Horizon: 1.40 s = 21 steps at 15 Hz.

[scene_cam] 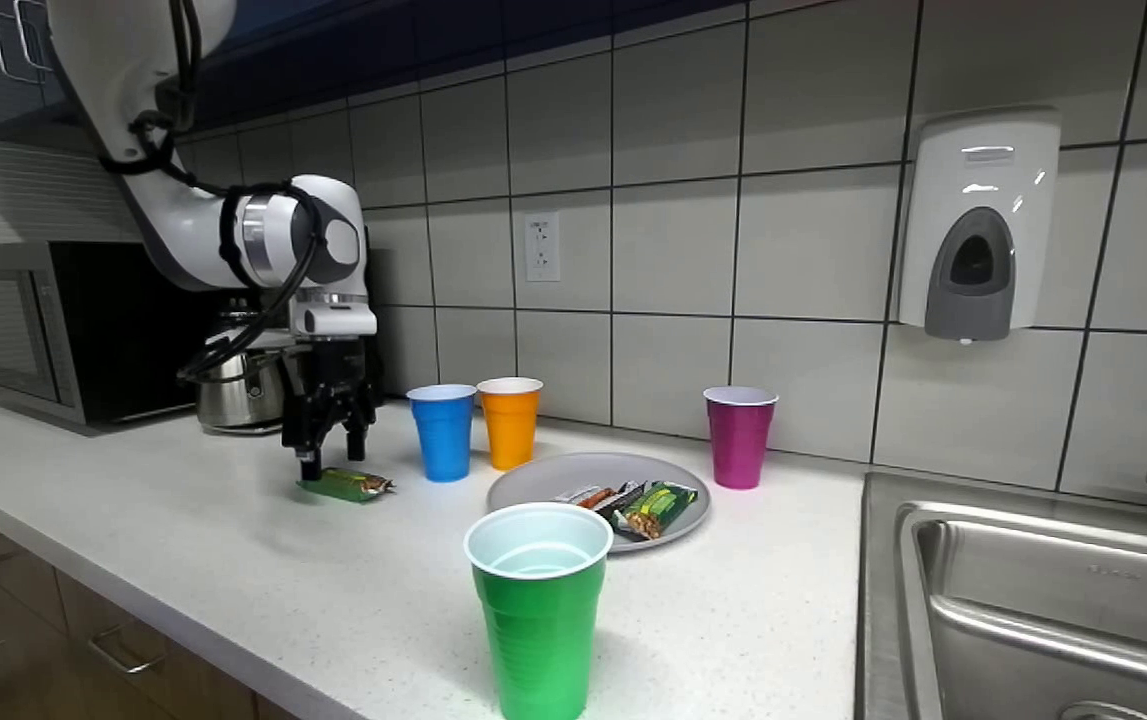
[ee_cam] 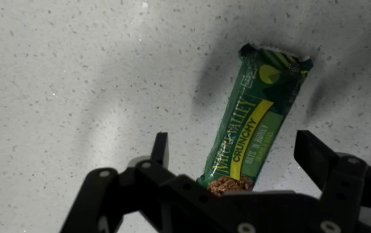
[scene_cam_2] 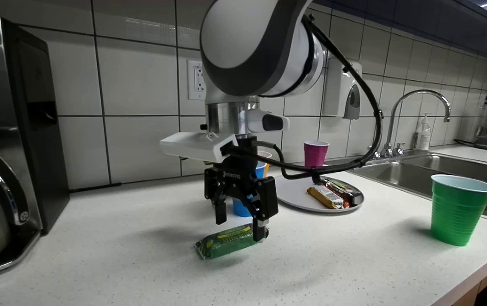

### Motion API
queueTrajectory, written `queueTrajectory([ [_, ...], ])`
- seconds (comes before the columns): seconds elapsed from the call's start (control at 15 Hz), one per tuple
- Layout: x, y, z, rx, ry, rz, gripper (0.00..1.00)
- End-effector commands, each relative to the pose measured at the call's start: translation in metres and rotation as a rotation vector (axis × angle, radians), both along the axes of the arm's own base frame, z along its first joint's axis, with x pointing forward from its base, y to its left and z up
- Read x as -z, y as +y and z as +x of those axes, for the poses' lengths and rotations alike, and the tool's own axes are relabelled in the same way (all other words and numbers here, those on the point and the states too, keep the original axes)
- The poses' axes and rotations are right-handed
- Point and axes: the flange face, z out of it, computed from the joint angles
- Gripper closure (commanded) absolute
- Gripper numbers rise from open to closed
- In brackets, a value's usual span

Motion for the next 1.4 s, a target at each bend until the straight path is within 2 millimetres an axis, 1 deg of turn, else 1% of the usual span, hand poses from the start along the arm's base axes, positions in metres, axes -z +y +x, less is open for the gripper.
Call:
queueTrajectory([
  [0.0,-0.0021,0.0036,0.0039,0.038,-0.012,-0.031,0.00],
  [0.67,0.0040,0.0026,0.0038,0.082,-0.012,-0.041,0.00],
  [0.73,0.0049,0.0025,0.0038,0.083,-0.010,-0.040,0.25],
  [0.8,0.0057,0.0025,0.0038,0.084,-0.009,-0.041,0.26],
  [0.87,0.0062,0.0026,0.0037,0.085,-0.009,-0.042,0.32],
  [0.93,0.0066,0.0027,0.0036,0.086,-0.009,-0.042,0.42],
  [1.07,0.0062,0.0024,0.0039,0.088,-0.010,-0.043,0.58],
  [1.33,0.0051,0.0022,0.0049,0.088,-0.013,-0.042,0.87],
])
